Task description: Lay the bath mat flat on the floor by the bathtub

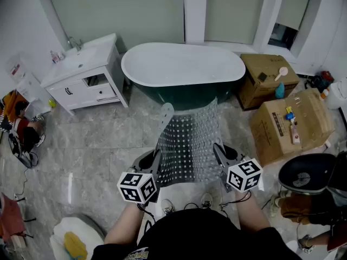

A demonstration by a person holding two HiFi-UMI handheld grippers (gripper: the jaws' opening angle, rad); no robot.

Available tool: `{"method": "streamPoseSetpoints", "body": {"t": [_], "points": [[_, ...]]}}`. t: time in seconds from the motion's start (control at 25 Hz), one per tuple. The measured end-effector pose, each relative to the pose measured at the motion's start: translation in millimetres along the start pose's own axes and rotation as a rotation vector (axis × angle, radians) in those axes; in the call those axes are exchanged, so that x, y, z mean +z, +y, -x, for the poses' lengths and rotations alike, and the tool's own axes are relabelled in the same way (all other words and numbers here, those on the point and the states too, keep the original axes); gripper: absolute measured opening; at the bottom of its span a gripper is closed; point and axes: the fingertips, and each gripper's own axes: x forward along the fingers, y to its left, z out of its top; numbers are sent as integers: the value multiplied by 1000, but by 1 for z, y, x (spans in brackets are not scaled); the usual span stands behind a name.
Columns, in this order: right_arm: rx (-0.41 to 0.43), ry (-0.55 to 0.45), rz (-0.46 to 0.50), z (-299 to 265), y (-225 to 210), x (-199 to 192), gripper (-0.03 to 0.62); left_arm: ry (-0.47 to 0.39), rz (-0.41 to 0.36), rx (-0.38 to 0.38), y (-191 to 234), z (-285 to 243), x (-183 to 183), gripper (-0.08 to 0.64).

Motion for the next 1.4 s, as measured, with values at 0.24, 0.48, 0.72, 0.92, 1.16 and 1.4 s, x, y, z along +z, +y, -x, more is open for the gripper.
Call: {"method": "streamPoseSetpoints", "body": {"t": [0.24,0.48,0.72,0.92,1.16,1.4], "points": [[11,-9,-7,1,4,-5,29,-3,1,-1,1,3,-5,32],[9,-14,-19,2,3,-4,29,0,6,4,3,4,-5,32],[-3,-13,-17,4,-4,-9,29,6,5,1,-1,-1,-10,32],[-1,-10,-20,4,-9,-9,29,14,6,-1,-3,-7,-11,32],[2,-6,-18,8,-18,-10,29,15,12,4,-11,-13,-15,31],[13,1,-18,11,-32,-11,29,14,20,14,-21,-22,-18,32]]}}
